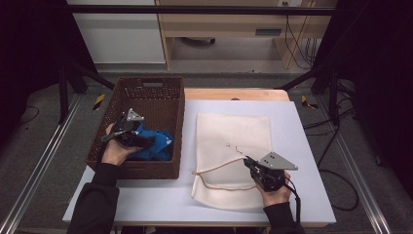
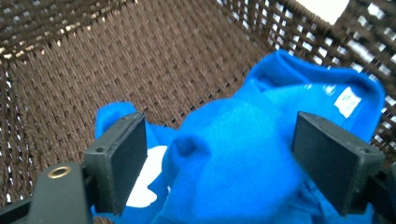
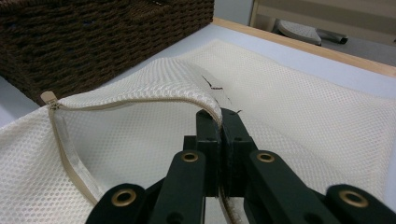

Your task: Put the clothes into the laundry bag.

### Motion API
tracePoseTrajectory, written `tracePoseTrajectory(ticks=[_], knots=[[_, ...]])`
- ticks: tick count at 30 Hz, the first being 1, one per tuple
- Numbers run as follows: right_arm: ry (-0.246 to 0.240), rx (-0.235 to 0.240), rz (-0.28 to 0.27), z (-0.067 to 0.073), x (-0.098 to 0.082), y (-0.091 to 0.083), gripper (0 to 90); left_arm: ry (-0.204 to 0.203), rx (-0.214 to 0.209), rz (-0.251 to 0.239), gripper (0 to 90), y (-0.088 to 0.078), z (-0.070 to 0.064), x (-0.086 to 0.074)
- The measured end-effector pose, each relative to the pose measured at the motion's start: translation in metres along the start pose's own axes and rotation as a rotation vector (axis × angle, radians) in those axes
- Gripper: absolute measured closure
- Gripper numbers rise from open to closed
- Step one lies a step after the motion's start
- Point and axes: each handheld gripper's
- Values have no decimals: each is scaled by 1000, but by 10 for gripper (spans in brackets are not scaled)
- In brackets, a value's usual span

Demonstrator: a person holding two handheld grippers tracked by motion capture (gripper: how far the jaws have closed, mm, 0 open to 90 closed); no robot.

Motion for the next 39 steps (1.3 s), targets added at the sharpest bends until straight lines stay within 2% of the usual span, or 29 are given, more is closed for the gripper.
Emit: tracePoseTrajectory(ticks=[2,3,4,5,12,16,21,25,28,31,35,39], knots=[[-2,0,1,0,0,0,877,6,2,18,163,2,0,0],[-2,1,2,0,0,0,877,22,3,45,162,5,-2,0],[-1,1,2,0,0,1,877,22,3,45,157,5,-2,0],[-1,0,6,0,-1,1,877,44,5,77,157,9,-4,0],[-2,5,14,0,-1,2,877,31,-23,142,150,19,-1,1],[-4,7,20,-1,-2,3,877,24,-43,165,185,24,1,2],[-4,8,26,0,-2,4,877,2,-93,219,336,28,2,2],[-5,8,28,-1,-3,4,877,-40,-114,248,521,29,3,2],[-3,6,33,-2,-3,4,877,-34,-136,274,650,31,2,3],[2,4,39,-3,-4,5,878,-38,-143,275,714,30,2,3],[4,3,41,-4,-4,5,878,-25,-129,258,743,27,1,4],[6,3,42,-4,-4,5,878,-12,-97,175,752,18,-1,5]])
Point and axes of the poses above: each handheld gripper's, and its own axes: y roughly forward along the jaws, x roughly out of its top, z roughly to its left, and after that the axes turned 15 degrees about -x, right-handed
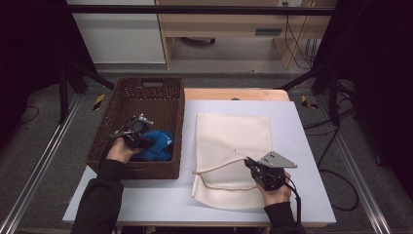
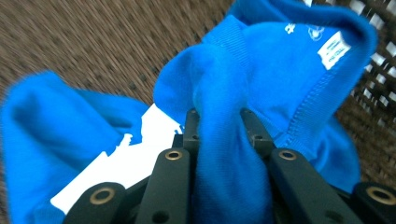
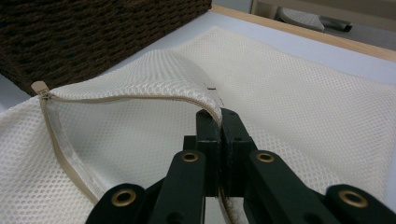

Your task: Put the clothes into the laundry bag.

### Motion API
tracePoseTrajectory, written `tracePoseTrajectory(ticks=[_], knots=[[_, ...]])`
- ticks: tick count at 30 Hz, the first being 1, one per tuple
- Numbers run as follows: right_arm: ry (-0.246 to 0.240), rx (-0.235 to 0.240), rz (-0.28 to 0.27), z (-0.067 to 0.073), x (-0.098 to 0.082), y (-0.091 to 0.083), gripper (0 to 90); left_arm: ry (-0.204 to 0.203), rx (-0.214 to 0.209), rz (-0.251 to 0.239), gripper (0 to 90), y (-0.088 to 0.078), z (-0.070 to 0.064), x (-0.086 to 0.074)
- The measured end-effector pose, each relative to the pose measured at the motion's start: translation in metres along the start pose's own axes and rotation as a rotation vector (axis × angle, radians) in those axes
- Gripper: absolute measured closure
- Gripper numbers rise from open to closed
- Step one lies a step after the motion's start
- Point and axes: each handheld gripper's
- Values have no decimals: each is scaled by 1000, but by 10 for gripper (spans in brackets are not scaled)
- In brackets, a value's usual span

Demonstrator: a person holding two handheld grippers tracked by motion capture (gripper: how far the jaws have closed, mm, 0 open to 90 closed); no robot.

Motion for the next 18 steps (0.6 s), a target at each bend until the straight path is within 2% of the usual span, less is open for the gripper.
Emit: tracePoseTrajectory(ticks=[3,7,9,10,14,18], knots=[[-1,-1,-3,-1,0,0,878,-2,43,-98,754,-9,-3,-1],[-1,-1,-3,-1,0,0,878,27,95,-202,755,-20,-7,-4],[-1,-1,-3,-1,0,0,878,25,106,-271,756,-26,-8,-6],[0,-1,-3,-1,0,0,878,26,109,-287,756,-28,-8,-7],[3,0,-3,-1,1,0,878,18,133,-402,759,-38,-9,-11],[3,0,-3,-1,1,0,878,11,154,-488,762,-48,-8,-14]])
Point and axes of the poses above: each handheld gripper's, and its own axes: y roughly forward along the jaws, x roughly out of its top, z roughly to its left, and after that the axes turned 15 degrees about -x, right-handed
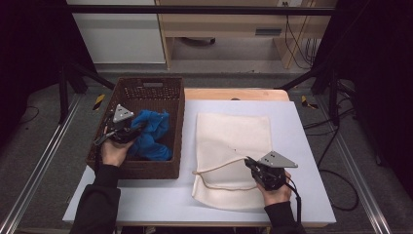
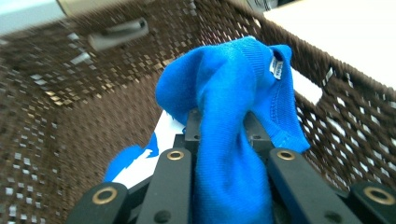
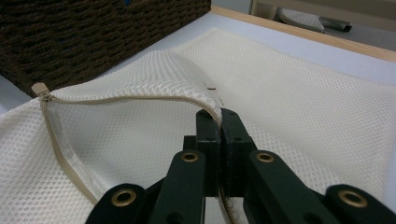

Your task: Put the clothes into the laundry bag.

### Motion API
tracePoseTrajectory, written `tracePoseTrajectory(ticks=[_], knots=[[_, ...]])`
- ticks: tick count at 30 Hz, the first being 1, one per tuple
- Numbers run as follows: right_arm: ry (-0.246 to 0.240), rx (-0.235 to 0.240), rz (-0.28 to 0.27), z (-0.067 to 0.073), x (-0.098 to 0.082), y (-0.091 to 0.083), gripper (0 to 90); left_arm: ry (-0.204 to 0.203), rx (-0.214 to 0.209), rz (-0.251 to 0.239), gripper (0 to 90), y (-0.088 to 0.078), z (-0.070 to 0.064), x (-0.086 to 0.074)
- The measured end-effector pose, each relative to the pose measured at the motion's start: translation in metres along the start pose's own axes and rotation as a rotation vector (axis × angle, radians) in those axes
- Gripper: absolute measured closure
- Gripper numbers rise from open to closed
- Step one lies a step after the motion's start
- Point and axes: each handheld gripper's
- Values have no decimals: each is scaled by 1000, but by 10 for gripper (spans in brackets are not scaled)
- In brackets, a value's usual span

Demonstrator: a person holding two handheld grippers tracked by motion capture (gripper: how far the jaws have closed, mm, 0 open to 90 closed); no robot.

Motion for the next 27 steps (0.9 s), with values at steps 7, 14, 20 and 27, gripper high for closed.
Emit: tracePoseTrajectory(ticks=[7,14,20,27], knots=[[2,1,-1,0,0,0,879,6,49,-120,765,-18,-2,9],[2,1,-1,0,0,-1,879,35,56,-225,765,-41,-8,27],[2,0,-1,0,0,0,879,35,40,-287,765,-58,-13,43],[4,-1,-2,0,0,0,879,54,49,-349,766,-74,-20,61]])
Point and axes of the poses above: each handheld gripper's, and its own axes: y roughly forward along the jaws, x roughly out of its top, z roughly to its left, and after that the axes turned 15 degrees about -x, right-handed
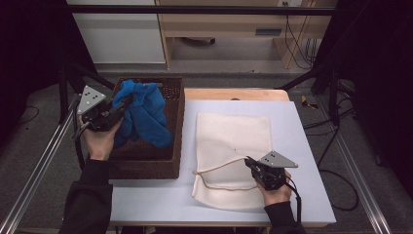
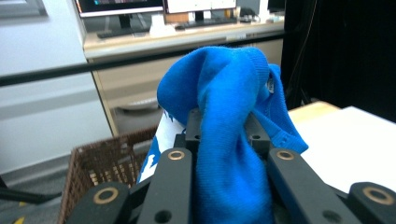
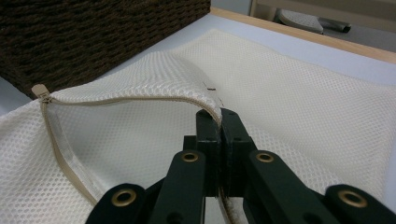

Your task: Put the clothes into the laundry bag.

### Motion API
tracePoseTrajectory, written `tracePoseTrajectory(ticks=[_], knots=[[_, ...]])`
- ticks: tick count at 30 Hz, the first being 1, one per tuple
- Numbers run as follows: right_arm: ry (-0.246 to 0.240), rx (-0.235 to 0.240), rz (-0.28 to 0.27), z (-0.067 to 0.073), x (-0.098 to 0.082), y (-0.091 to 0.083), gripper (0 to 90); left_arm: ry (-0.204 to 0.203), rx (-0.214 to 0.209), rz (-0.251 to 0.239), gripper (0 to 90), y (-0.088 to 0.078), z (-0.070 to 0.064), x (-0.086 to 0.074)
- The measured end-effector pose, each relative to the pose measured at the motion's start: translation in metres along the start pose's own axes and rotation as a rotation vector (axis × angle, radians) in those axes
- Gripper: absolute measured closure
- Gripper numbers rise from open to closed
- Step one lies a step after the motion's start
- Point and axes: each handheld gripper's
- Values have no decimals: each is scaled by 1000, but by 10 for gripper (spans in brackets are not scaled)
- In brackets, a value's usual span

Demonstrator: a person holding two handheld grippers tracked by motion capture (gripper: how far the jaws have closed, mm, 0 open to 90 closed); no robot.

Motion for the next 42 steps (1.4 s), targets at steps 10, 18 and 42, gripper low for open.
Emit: tracePoseTrajectory(ticks=[10,18,42], knots=[[1,0,-1,1,0,0,879,11,-6,-69,766,-14,-12,30],[1,0,-1,0,0,1,879,30,-18,-99,766,-27,-25,50],[9,-4,-1,0,1,2,879,94,-201,-123,765,-39,-102,83]])
Point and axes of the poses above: each handheld gripper's, and its own axes: y roughly forward along the jaws, x roughly out of its top, z roughly to its left, and after that the axes turned 15 degrees about -x, right-handed
